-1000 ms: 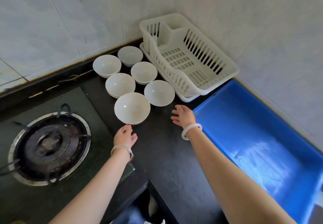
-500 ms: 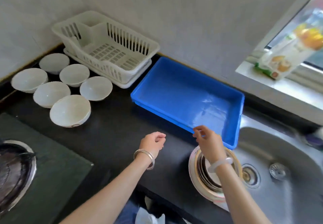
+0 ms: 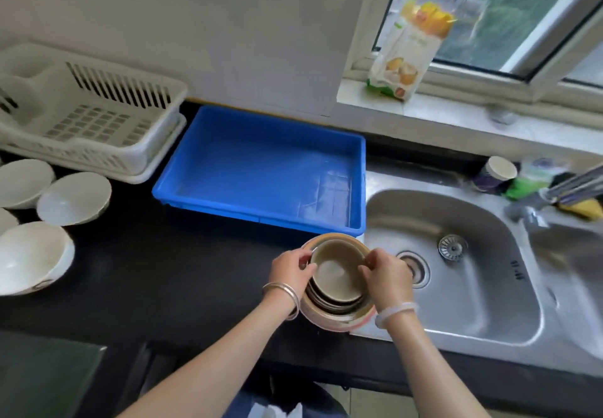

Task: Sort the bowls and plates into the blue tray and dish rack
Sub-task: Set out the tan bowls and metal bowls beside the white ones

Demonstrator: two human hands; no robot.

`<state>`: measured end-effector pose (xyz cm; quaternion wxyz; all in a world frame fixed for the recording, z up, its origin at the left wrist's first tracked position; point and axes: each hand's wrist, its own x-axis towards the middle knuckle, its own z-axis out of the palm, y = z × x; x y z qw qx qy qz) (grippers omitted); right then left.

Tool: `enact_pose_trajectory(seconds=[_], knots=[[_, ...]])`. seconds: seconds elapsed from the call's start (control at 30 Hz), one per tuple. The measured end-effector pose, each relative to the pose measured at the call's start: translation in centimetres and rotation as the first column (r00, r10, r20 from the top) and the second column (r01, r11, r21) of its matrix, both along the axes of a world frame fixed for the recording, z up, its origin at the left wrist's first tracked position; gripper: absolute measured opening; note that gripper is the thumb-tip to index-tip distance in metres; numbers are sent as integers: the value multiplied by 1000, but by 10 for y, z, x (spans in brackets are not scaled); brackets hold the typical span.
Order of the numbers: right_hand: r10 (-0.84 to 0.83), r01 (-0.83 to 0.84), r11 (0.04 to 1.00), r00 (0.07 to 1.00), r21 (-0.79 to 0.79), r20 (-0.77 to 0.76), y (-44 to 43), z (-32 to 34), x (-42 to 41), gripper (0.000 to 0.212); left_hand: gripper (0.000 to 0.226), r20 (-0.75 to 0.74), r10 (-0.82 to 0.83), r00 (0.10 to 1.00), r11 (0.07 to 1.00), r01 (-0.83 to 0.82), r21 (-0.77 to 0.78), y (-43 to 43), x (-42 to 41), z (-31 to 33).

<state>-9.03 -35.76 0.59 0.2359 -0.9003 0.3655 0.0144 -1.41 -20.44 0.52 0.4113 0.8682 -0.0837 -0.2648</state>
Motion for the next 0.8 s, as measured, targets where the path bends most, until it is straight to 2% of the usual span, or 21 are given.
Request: enact_pose_trajectory(seconds=[0.3,0.43,0.57,0.8], knots=[[-2,1,1000,1000,-26,-27,-6,4,3,7,31,-29,18,999,999,-19,-31,-1,-3,-2],[-39,35,995,999,90,35,-12,7,-1,3,22,-72,54,996,994,-61,-89,0,-3,-3],[-81,58,979,991,198,109,-16,11,-7,7,15,-62,54,997,996,-58,-65,-1,-1,-4],[-162,99,947,969,307,188,-23,16,-17,9,4,80,43,996,998,-47,41,-10,2,0]])
